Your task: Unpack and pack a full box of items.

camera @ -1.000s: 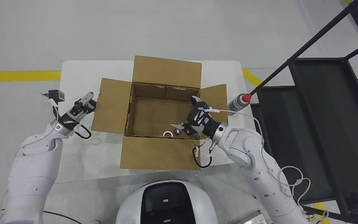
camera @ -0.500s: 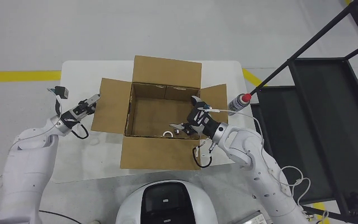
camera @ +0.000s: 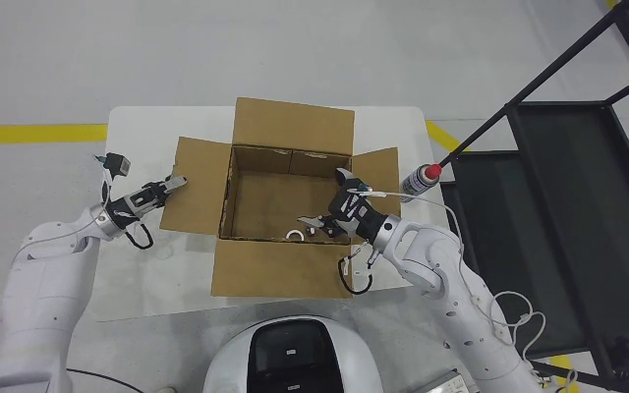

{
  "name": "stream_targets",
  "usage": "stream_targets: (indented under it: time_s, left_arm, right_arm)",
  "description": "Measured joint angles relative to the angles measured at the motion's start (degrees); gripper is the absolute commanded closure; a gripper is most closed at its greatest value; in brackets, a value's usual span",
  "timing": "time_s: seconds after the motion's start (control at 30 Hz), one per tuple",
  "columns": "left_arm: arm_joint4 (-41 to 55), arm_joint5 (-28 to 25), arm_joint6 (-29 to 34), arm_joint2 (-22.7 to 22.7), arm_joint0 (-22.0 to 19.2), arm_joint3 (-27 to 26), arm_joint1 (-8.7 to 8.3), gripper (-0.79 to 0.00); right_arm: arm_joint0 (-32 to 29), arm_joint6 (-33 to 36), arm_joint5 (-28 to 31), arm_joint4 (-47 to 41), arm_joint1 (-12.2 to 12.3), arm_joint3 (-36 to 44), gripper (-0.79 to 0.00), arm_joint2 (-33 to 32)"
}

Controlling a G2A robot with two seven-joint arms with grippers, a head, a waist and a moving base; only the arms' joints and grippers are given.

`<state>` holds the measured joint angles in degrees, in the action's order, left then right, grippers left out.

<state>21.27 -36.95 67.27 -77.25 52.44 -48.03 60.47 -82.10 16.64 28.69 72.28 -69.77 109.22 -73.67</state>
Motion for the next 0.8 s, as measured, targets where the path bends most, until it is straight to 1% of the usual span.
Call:
stream_targets:
  time_s: [0.07, 0.27, 0.53, 0.8]
  left_arm:
    - [1.2, 0.9, 1.1, 0.3, 0.3, -0.9, -0.09, 0.0]
    - [3.4, 3.7, 3.8, 0.1, 3.1, -4.9, -1.22, 0.0]
    - [5.9, 7.3, 7.4, -2.6, 9.0, -11.6, -3.69, 0.0]
    - [7.6, 9.8, 9.8, -4.3, 12.7, -15.0, -5.57, 0.0]
  right_arm:
    - [0.0, 0.0, 0.0, 0.0, 0.0, 0.0, -0.785, 0.0]
    - [0.0, 0.0, 0.0, 0.0, 0.0, 0.0, -0.785, 0.0]
    - [0.0, 0.0, 0.0, 0.0, 0.0, 0.0, -0.785, 0.0]
    - [0.0, 0.0, 0.0, 0.0, 0.0, 0.0, -0.785, 0.0]
